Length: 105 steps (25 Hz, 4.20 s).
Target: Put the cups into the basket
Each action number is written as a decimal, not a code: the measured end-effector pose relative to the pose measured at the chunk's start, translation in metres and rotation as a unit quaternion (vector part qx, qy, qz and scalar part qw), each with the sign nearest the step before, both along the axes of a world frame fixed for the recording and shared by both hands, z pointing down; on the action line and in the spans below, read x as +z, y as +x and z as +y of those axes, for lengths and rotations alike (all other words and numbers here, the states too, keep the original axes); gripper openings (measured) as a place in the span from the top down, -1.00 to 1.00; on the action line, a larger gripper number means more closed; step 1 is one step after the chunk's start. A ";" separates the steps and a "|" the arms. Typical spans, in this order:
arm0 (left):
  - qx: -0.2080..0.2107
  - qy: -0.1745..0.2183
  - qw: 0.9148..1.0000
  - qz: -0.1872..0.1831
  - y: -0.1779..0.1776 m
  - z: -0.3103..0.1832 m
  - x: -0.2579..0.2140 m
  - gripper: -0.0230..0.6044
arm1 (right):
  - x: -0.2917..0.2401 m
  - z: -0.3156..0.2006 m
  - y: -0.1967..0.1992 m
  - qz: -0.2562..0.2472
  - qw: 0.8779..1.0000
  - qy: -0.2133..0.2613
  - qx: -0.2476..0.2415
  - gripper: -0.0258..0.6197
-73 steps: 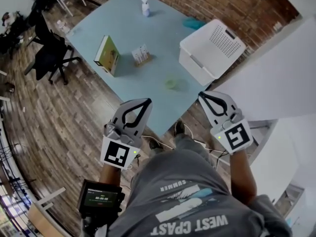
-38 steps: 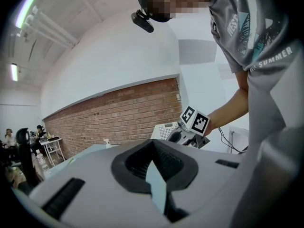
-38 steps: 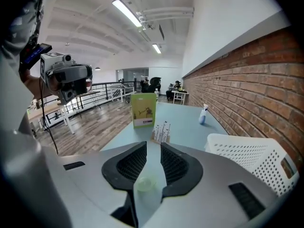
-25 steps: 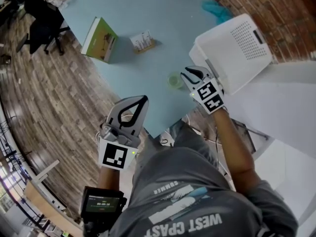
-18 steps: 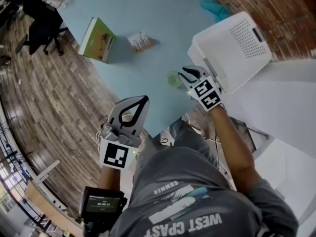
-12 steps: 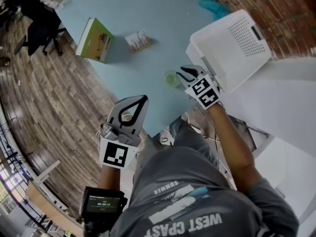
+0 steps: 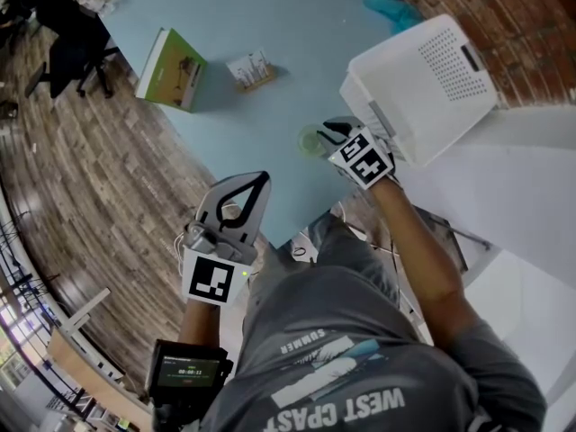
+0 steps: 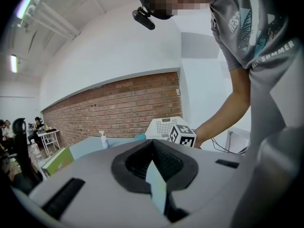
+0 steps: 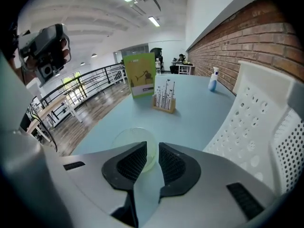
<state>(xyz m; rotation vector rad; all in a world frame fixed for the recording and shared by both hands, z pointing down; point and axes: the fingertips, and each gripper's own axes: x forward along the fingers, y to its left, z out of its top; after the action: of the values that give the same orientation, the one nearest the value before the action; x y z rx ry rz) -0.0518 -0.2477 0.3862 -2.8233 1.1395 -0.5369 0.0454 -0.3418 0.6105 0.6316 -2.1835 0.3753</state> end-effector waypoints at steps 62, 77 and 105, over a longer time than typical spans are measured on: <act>0.009 -0.025 1.000 0.012 -0.015 0.007 0.031 0.93 | -0.013 0.016 0.004 0.027 0.999 0.022 0.039 0.81; 0.020 -0.050 0.999 0.007 -0.001 0.032 0.045 0.93 | -0.022 0.030 0.007 0.016 0.998 0.031 0.044 0.81; 0.071 -0.069 0.995 -0.003 0.041 0.034 0.058 0.93 | -0.054 0.026 0.025 -0.008 0.996 0.057 0.067 0.81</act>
<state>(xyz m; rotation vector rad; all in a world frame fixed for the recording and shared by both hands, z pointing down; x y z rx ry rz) -0.0106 -0.2134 0.4446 -2.9862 0.9246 -0.6359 0.0705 -0.3162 0.5562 0.8435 -2.1952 0.3279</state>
